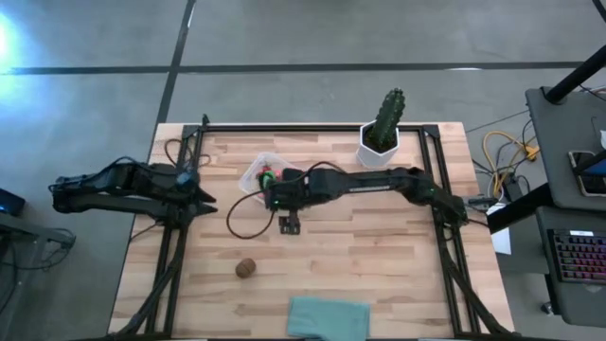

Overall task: Pick and placing Produce into tupperware
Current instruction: Put the brown kiwi into the transparent bin

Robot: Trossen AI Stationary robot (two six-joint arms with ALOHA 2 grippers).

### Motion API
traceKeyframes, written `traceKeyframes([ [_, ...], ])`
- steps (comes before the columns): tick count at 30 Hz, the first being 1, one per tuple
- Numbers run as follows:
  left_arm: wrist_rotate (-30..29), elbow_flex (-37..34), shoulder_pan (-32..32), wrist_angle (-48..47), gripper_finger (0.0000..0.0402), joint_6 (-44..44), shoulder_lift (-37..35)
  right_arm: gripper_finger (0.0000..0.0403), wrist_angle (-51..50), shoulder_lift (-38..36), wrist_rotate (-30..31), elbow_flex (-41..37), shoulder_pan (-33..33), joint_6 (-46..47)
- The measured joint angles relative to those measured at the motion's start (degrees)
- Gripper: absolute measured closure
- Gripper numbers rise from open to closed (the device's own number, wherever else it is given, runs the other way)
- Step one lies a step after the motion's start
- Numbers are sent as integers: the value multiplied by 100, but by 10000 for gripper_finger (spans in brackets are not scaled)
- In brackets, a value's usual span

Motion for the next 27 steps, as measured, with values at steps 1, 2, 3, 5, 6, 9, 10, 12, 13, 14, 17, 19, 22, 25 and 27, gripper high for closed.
traceKeyframes([
  [1, 135, -23, -1, 128, 229, -4, 23, 76, -18, -126, 2, 11, 30, 138],
  [2, 226, -28, -5, 283, 229, -10, 52, 76, -16, -300, 4, 15, 61, 260],
  [3, 287, -28, -7, 458, 229, 6, 70, 76, 7, -458, 78, 15, 88, 359],
  [5, 317, -28, -7, 854, 229, 10, 59, 76, 63, -853, 480, 14, 168, 544],
  [6, 323, -28, -8, 1013, 229, 9, 55, 76, 62, -1036, 793, 3, 217, 606],
  [9, 503, -66, -18, 1216, 229, 53, 99, 76, -83, -1527, 1697, -91, 346, 727],
  [10, 626, -105, -32, 1168, 229, 54, 125, 76, -195, -1642, 1905, -128, 374, 780],
  [12, 988, -238, -87, 1137, 229, 13, 216, 76, -479, -1775, 2241, -185, 432, 1015],
  [13, 1158, -310, -131, 1162, 229, -17, 289, 76, -656, -1834, 2356, -195, 462, 1183],
  [14, 1272, -382, -192, 1150, 229, -116, 384, 76, -820, -1875, 2465, -202, 490, 1340],
  [17, 1269, -498, -448, 1097, 229, -303, 730, 76, -1319, -2052, 2623, -210, 560, 1743],
  [19, 1229, -535, -598, 1133, 229, -544, 971, 76, -1680, -2102, 2768, -216, 598, 2018],
  [22, 1222, -532, -767, 1133, 229, -1221, 1465, 77, -2197, -2082, 2982, -240, 613, 2380],
  [25, 1216, -422, -961, 1137, 229, -1909, 2061, 77, -2726, -2115, 3023, -241, 611, 2561],
  [27, 1150, -288, -1137, 1118, 229, -2257, 2482, 77, -3041, -2146, 3080, -237, 626, 2648],
])
